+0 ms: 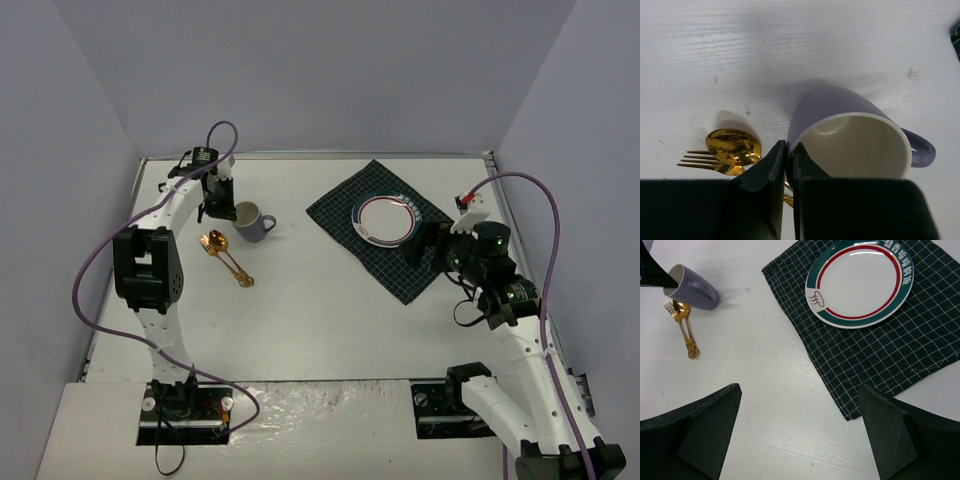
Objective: Set the dinner table for one person
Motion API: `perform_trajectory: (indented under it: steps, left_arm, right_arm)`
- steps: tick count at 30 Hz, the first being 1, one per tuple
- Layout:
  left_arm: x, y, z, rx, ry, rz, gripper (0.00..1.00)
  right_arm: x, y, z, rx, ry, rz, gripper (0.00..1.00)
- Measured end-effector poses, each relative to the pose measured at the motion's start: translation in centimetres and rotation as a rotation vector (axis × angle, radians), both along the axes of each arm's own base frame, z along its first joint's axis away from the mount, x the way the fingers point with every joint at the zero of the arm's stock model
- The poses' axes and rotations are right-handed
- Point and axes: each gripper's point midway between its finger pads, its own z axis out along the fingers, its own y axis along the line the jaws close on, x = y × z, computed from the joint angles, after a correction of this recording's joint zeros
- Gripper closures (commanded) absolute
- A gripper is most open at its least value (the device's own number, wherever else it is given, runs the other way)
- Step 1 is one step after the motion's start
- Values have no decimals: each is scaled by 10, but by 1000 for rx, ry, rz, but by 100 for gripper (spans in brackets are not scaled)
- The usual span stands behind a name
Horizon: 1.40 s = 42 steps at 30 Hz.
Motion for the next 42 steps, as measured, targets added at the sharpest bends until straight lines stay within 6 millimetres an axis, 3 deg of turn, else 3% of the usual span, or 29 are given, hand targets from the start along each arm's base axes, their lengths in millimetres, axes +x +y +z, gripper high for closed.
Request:
perform_trajectory:
  steps: [7,19,25,28,42]
  left_arm:
    - [-15,-26,11,60,-22,-105,100]
    - [-77,-93,91,136,-160,-337,100]
    - [-101,-109,89,180,-125,-399,100]
    - [-107,-109,87,193,-108,-409,100]
    - [-110,-105,86,210,-102,-402,100]
  right_arm:
    - [2,27,-10,-19,27,99,0]
    - [-3,122,-19,-193,14,424,0]
    - [-5,179,-27,-309,-25,560,4]
    - [0,196,-36,-359,-28,589,8]
    - [29,221,-38,-394,-63,574,22]
